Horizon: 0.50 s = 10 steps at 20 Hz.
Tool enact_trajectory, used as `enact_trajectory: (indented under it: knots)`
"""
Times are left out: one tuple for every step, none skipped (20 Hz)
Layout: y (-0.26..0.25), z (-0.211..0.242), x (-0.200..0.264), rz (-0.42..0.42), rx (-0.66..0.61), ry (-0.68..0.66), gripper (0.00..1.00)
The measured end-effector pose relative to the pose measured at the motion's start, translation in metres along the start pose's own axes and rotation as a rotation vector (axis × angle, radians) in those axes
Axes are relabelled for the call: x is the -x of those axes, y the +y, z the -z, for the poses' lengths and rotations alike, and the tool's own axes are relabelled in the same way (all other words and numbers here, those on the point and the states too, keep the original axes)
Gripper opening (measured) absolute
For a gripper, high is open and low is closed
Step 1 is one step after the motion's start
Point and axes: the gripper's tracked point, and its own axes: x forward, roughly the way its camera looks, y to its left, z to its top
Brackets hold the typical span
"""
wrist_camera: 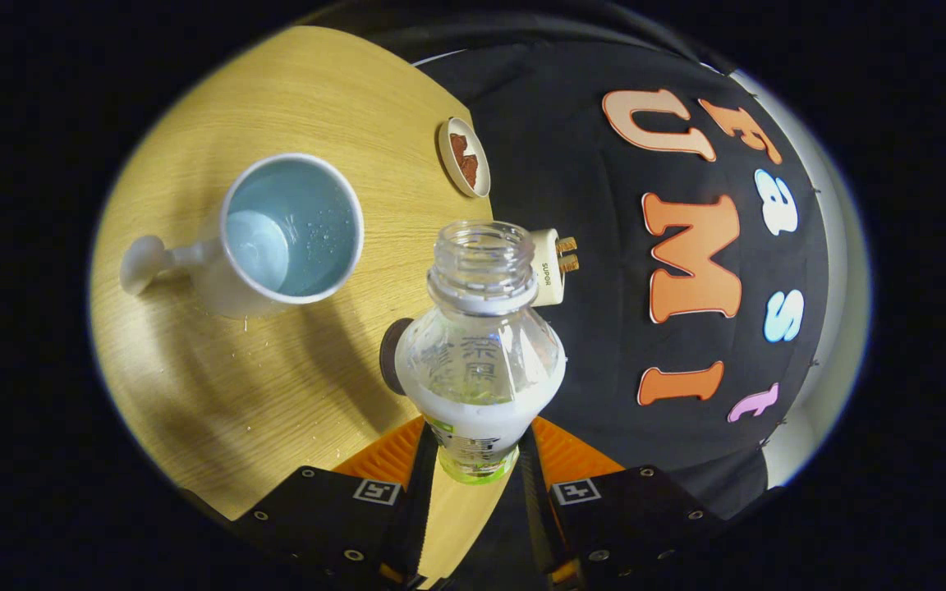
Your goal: Take the bottle from table, then pour the juice into the cup, finally place the bottle on the coaster
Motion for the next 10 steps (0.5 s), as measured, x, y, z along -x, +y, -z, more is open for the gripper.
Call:
enact_trajectory:
  knots:
    - [0.000,0.000,-0.001,0.002,0.021,0.001,0.53]
    - [0.000,0.000,-0.001,0.003,0.040,-0.002,0.53]
    - [-0.001,-0.001,-0.001,0.005,0.058,-0.005,0.52]
    - [-0.002,-0.002,-0.001,0.009,0.079,-0.009,0.53]
    - [-0.003,-0.004,-0.001,0.012,0.101,-0.016,0.53]
    - [-0.005,-0.005,0.000,0.014,0.120,-0.021,0.53]
    - [-0.006,-0.007,-0.001,0.018,0.137,-0.029,0.53]
    - [-0.007,-0.009,0.000,0.020,0.156,-0.034,0.53]
    - [-0.008,-0.012,0.001,0.022,0.174,-0.042,0.53]
    - [-0.008,-0.013,0.001,0.025,0.191,-0.048,0.53]
